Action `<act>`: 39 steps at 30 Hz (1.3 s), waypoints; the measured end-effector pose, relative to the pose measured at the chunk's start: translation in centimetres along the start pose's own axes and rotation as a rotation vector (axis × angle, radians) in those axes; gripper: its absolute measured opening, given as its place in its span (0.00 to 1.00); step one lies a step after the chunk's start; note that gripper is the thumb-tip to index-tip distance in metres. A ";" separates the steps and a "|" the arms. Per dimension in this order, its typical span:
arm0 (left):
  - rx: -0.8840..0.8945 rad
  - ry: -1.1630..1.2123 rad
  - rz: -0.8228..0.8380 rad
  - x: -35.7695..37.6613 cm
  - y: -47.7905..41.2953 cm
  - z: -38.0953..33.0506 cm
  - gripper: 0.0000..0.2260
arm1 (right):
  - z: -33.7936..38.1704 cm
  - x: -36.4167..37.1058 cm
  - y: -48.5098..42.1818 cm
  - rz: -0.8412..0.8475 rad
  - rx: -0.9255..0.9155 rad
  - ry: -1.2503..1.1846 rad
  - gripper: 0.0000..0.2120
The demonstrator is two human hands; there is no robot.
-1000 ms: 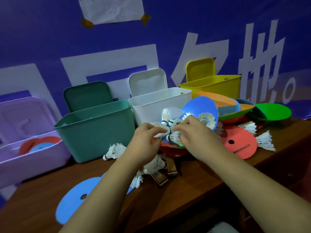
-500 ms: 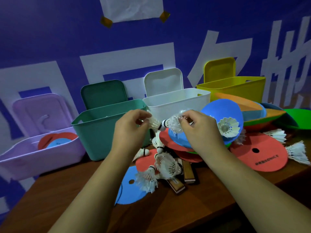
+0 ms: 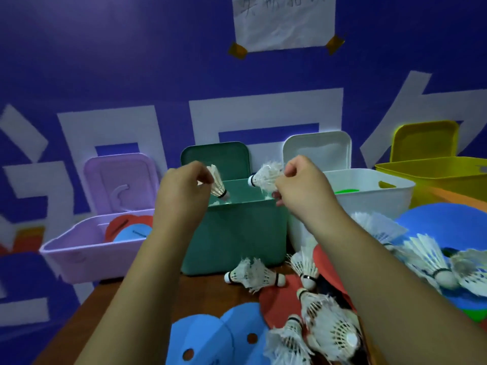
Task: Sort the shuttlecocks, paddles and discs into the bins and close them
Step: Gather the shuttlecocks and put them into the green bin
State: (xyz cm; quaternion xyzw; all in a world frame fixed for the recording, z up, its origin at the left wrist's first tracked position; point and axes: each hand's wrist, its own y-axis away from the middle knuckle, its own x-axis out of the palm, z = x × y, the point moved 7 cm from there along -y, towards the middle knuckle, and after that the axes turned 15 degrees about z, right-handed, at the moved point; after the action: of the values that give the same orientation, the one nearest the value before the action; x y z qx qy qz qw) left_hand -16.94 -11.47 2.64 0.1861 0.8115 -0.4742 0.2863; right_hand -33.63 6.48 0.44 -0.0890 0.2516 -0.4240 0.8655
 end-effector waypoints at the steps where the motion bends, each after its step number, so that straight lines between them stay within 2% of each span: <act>1: -0.013 -0.019 0.006 0.0 -0.2 0.4 0.09 | 0.3 0.6 -0.9 0.018 0.002 0.012 0.05; 9: 0.055 -0.085 0.005 -0.6 -3.4 0.3 0.13 | 1.3 2.9 -4.3 -0.007 0.016 0.081 0.12; 12: 0.099 -0.123 -0.024 -0.7 -3.4 0.0 0.13 | 1.0 2.8 -4.2 -0.047 -0.019 0.119 0.12; 15: 0.107 -0.136 0.016 0.2 -3.3 0.1 0.13 | -0.1 2.8 -4.3 -0.059 -0.013 0.145 0.11; 21: 0.001 -0.164 0.151 2.7 -3.4 2.3 0.15 | -1.5 3.2 -5.0 0.020 0.076 0.301 0.10; 26: -0.104 -0.207 0.368 4.7 -3.6 3.6 0.19 | -1.6 3.5 -5.1 0.133 0.125 0.416 0.09; 28: -0.089 -0.217 0.433 5.2 -3.6 3.5 0.19 | -1.1 3.6 -4.5 0.174 0.126 0.475 0.08; 30: -0.066 -0.221 0.465 5.5 -3.4 3.2 0.18 | -0.7 3.6 -4.0 0.208 0.112 0.497 0.12; 32: -0.044 -0.210 0.477 5.5 -3.3 2.8 0.17 | -0.3 3.6 -3.5 0.219 0.107 0.502 0.15; 36: 0.028 -0.197 0.457 4.8 -3.0 1.1 0.17 | 0.1 3.8 -3.2 0.238 0.082 0.476 0.15; 39: 0.076 -0.182 0.484 4.3 -2.5 -0.3 0.15 | 0.0 4.3 -3.5 0.314 0.066 0.451 0.16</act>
State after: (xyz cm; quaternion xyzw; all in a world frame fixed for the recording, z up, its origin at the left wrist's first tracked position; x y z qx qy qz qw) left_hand -21.77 -12.24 1.67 0.3420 0.6958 -0.4370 0.4560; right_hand -33.82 0.96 0.20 0.0758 0.4346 -0.3014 0.8453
